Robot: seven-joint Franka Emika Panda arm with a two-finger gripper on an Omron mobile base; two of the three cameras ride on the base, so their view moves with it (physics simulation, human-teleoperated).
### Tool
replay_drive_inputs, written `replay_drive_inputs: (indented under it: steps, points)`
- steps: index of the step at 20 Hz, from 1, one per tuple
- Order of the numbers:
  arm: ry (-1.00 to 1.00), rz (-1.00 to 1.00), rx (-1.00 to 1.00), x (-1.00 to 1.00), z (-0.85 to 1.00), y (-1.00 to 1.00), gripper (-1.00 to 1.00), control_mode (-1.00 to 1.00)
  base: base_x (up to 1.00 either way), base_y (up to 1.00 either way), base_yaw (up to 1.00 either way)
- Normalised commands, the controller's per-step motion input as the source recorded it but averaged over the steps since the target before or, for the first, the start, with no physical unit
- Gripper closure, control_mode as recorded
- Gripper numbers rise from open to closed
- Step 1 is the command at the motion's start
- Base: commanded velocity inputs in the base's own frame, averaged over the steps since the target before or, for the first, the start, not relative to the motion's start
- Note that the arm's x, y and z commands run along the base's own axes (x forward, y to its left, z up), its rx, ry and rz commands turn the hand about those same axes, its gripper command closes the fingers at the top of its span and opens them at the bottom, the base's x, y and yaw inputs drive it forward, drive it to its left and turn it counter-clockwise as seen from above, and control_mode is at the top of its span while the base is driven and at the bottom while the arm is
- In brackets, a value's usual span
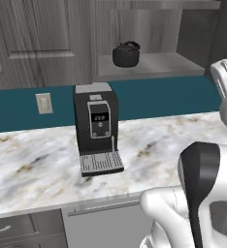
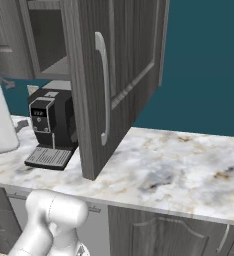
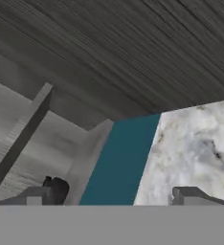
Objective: Open the cabinet, pick the kettle from the cabinet, and place it in the sink.
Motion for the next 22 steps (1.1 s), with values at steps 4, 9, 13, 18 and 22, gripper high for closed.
replay_drive_inputs:
  steps: [4, 9, 13, 18, 22]
  points:
    - [0.32, 0.42, -0.18, 0.12, 0.31, 0.16, -1.0, -1.0, 0.0, 0.0, 0.0]
    - [0.16, 0.38, -0.1, 0.26, 0.12, 0.13, -1.0, -1.0, 0.0, 0.0, 0.0]
    - [0.0, 0.24, 0.0, 0.43, 0.0, 0.01, -1.0, -1.0, 0.0, 0.0, 0.0]
    - [0.0, 0.12, -0.03, 0.46, 0.05, 0.01, -1.0, -1.0, 0.0, 0.0, 0.0]
    - [0.0, 0.07, -0.04, 0.41, 0.0, 0.0, -1.0, -1.0, 0.0, 0.0, 0.0]
